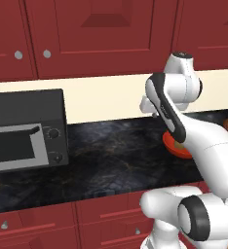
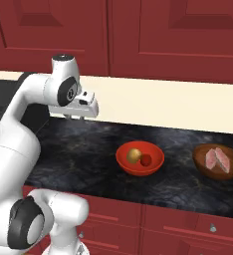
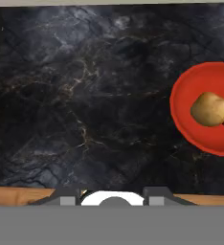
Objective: Place the bowl with the bell pepper and potato on the top shelf of the fridge. Place the bowl with the steaks on the second highest shelf of the fridge.
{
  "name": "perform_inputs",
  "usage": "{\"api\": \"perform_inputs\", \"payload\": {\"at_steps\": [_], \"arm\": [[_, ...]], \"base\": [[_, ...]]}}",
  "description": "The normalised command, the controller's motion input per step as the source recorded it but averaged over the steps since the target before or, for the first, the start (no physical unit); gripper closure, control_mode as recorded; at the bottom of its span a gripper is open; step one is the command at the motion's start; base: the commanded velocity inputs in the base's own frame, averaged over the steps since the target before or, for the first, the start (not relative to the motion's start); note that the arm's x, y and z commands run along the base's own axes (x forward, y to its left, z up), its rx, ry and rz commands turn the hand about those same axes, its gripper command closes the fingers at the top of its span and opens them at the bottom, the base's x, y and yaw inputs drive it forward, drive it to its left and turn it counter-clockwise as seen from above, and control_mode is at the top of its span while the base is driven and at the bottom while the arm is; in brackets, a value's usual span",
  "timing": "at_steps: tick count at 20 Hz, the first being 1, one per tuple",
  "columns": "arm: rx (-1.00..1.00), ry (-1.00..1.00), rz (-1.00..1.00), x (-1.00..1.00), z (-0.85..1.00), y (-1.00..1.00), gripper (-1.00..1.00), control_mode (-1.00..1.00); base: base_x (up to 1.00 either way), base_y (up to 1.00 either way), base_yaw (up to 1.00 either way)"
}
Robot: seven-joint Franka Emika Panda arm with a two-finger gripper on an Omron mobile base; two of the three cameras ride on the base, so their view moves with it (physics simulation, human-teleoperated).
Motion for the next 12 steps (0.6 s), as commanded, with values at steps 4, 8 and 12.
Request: {"api": "perform_inputs", "payload": {"at_steps": [4,8,12], "arm": [[0.04,0.07,-0.2,-0.45,-0.21,-0.49,-1.0,-1.0],[0.1,0.1,-0.46,-0.54,-0.69,-1.0,-1.0,-1.0],[0.16,0.18,-0.47,-0.24,-0.7,-1.0,-1.0,-1.0]], "base": [[0.0,0.0,0.0],[0.0,0.0,0.0],[0.0,0.0,0.0]]}}
